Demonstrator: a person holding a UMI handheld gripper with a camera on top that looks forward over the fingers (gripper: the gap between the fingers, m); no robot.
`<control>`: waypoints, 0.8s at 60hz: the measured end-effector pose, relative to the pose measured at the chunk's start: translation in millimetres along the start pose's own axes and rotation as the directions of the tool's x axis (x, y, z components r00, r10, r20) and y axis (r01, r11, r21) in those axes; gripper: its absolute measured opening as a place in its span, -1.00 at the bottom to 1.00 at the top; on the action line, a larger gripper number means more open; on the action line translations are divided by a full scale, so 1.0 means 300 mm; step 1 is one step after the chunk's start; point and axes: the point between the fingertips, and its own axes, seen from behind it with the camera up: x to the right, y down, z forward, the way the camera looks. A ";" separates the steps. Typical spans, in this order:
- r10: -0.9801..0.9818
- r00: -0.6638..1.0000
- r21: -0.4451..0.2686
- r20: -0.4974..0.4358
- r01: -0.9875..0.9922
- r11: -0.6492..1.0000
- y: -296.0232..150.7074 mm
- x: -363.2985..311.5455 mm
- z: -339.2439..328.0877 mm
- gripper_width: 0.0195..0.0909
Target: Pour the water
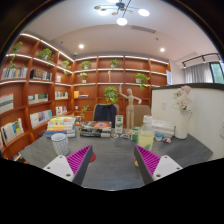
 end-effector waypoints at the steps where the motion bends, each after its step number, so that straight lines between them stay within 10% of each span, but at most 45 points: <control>1: -0.003 1.000 0.003 -0.011 0.003 1.000 0.003 0.015 0.001 0.86; 36: -0.013 0.982 0.073 -0.189 0.027 0.997 0.095 0.457 0.434 0.84; 48: -0.007 0.981 0.097 -0.194 0.027 0.995 0.083 0.451 0.516 -0.06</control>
